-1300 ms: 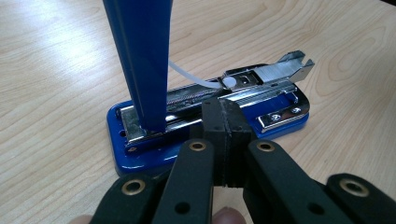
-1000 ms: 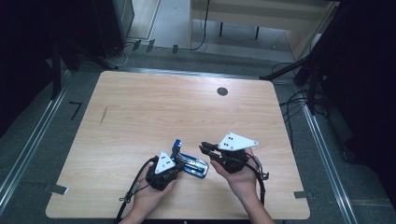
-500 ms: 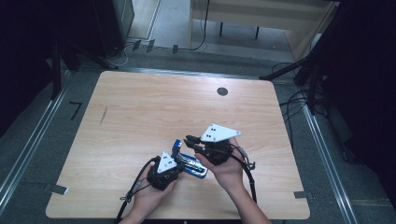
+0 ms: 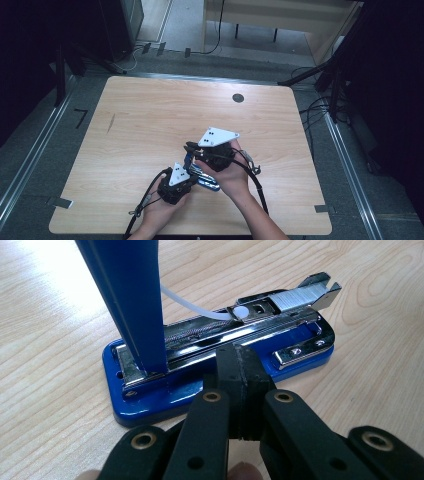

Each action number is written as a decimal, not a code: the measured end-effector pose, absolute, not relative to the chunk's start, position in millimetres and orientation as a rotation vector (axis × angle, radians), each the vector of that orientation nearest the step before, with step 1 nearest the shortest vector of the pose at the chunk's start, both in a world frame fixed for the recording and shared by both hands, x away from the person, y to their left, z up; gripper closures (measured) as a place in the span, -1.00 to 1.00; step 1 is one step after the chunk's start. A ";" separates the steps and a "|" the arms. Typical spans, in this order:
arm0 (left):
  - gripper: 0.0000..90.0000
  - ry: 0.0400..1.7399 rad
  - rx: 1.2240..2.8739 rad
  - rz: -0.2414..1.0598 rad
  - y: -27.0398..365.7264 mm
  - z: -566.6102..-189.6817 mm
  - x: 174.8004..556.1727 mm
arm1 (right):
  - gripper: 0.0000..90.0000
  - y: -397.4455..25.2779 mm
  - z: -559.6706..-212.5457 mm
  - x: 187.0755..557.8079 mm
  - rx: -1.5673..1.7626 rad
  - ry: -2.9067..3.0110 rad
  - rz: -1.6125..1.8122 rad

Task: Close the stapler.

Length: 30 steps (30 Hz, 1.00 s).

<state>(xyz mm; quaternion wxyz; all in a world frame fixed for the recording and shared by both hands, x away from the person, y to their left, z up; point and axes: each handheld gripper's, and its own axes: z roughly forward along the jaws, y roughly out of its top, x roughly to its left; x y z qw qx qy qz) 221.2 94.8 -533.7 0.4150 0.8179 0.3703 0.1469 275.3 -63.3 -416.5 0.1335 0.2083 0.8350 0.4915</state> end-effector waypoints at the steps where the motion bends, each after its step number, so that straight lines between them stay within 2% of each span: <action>1: 1.00 0.930 2.056 0.371 94.7 -533.6 221.1 | 0.86 -62.1 -416.9 275.7 0.599 2.428 1.418; 10: 1.00 0.927 2.058 0.375 94.2 -533.6 220.7 | 0.88 -64.4 -426.4 274.1 0.605 2.452 1.364; 30: 1.00 0.926 2.063 0.371 94.4 -533.5 220.6 | 0.88 -119.9 -465.0 260.7 0.746 2.442 1.367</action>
